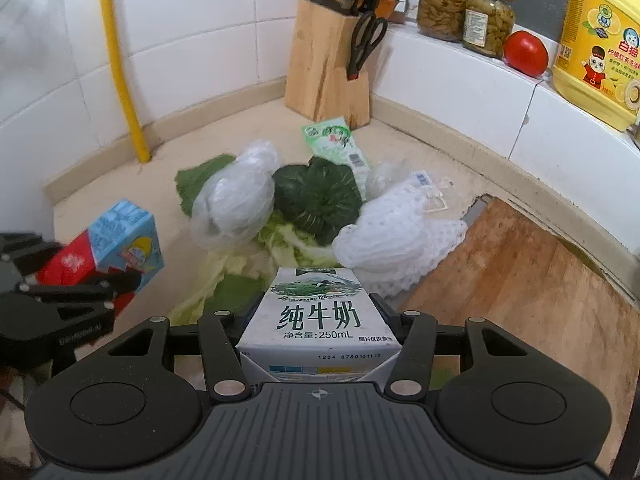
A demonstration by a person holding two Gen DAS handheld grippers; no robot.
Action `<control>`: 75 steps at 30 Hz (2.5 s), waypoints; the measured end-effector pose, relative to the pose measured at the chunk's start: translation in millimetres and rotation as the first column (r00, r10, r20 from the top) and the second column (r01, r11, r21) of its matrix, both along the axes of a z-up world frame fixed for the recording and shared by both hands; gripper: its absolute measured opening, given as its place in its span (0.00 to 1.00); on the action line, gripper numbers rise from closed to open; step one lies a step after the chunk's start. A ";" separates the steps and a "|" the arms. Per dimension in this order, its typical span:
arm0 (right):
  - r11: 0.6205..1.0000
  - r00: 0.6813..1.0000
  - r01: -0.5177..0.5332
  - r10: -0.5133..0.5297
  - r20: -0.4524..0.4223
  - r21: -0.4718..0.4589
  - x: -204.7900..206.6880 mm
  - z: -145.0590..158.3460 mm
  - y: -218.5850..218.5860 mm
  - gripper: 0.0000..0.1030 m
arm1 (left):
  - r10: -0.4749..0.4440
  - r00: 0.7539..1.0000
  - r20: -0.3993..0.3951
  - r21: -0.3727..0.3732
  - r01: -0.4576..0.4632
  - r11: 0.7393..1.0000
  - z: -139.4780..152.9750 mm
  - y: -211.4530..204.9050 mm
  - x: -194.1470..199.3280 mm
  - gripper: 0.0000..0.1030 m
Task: Collect trash
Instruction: 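Lift the juice carton with the left tool while the right tool lifts the milk carton, then carry both cartons down over the round trash bin below the counter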
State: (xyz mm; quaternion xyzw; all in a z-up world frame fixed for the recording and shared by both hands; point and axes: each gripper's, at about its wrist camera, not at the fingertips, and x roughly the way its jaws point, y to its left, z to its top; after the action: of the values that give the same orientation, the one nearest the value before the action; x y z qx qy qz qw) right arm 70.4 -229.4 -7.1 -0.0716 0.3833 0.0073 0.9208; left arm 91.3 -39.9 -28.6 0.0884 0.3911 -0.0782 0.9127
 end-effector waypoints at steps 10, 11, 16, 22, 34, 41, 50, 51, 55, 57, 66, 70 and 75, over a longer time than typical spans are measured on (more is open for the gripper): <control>0.999 0.998 0.017 -0.019 -0.054 -0.033 0.8 -24.2 2.9 0.60 | -0.023 0.999 -0.048 0.058 0.025 0.998 -22.4 -9.3 -1.1 0.32; 0.999 0.998 0.019 -0.022 -0.057 -0.038 0.7 -26.4 2.6 0.62 | -0.024 0.999 -0.047 0.067 0.027 0.997 -23.7 -10.1 -0.5 0.32; 0.999 0.998 0.020 -0.022 -0.061 -0.036 2.8 -29.7 1.1 0.62 | -0.027 0.998 -0.052 0.085 0.032 0.996 -27.7 -12.7 3.9 0.32; 1.000 0.998 0.008 -0.009 -0.061 -0.018 -2.1 -26.0 -0.7 0.58 | -0.023 0.999 -0.046 0.083 0.027 0.996 -27.1 -12.0 4.7 0.31; 0.996 1.000 0.007 -0.007 0.005 0.084 -12.8 7.8 -8.9 0.58 | -0.016 1.000 0.022 0.051 0.015 0.999 4.4 -7.1 -0.3 0.31; 0.995 0.997 -0.030 0.022 0.077 0.097 -20.9 29.1 1.0 0.58 | 0.021 0.996 0.083 0.026 -0.024 0.999 27.1 4.1 -8.0 0.31; 0.981 0.981 -0.162 0.148 0.125 0.106 -20.6 42.5 44.3 0.58 | 0.142 0.983 0.115 0.022 -0.145 0.989 38.7 41.8 -24.5 0.31; 0.978 0.978 -0.180 0.166 0.127 0.108 -19.6 43.2 51.2 0.58 | 0.157 0.981 0.115 0.021 -0.160 0.987 38.9 46.4 -25.5 0.31; 0.964 0.966 -0.242 0.229 0.123 0.109 -17.0 43.0 77.9 0.58 | 0.227 0.967 0.120 0.021 -0.231 0.973 40.0 68.6 -35.8 0.31; 0.955 0.957 -0.277 0.264 0.117 0.108 -15.4 42.1 92.6 0.58 | 0.262 0.957 0.122 0.020 -0.267 0.964 40.0 79.8 -41.3 0.31; 0.891 0.898 -0.439 0.431 0.092 0.111 -12.7 33.8 157.6 0.58 | 0.414 0.902 0.119 0.018 -0.419 0.908 36.2 130.3 -69.3 0.31; 0.860 0.868 -0.496 0.490 0.077 0.120 -13.4 28.5 184.3 0.58 | 0.472 0.875 0.108 0.021 -0.476 0.879 31.3 149.6 -81.2 0.31; 0.824 0.834 -0.551 0.550 0.049 0.134 -13.5 18.7 213.0 0.58 | 0.533 0.841 0.086 0.027 -0.537 0.843 23.2 169.5 -96.4 0.31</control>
State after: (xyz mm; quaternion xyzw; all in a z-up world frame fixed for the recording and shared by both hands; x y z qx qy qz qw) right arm 56.9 -16.4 11.6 -0.1132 0.3411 0.2994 0.8838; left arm -5.0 129.6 -5.4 0.0015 0.3673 0.1927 0.9099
